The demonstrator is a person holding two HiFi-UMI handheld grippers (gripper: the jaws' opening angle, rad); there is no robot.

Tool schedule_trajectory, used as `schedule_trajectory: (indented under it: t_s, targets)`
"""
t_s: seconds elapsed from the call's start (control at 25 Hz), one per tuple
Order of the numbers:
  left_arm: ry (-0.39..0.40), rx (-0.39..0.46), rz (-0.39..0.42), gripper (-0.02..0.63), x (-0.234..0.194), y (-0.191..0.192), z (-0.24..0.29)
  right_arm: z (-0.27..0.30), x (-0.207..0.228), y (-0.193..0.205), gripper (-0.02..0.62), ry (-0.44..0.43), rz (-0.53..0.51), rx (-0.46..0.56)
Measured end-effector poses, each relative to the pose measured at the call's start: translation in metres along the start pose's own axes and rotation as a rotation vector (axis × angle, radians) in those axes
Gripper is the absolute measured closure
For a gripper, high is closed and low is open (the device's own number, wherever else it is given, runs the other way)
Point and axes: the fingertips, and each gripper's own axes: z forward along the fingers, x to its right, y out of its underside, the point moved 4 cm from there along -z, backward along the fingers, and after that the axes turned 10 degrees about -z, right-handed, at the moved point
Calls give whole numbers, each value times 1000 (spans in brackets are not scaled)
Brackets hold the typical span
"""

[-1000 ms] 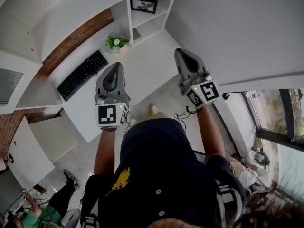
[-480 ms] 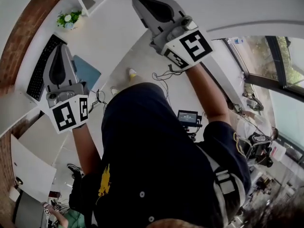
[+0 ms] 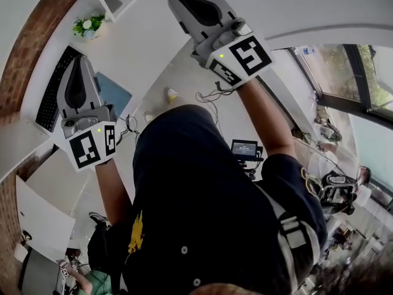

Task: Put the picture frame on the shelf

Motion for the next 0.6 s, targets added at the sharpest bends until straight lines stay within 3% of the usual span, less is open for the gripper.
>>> schedule_trajectory:
  t_s: [0.6]
  targets:
    - [16,-11,-2,589,9,3,3,3,-1,-3,591,-17,0,6]
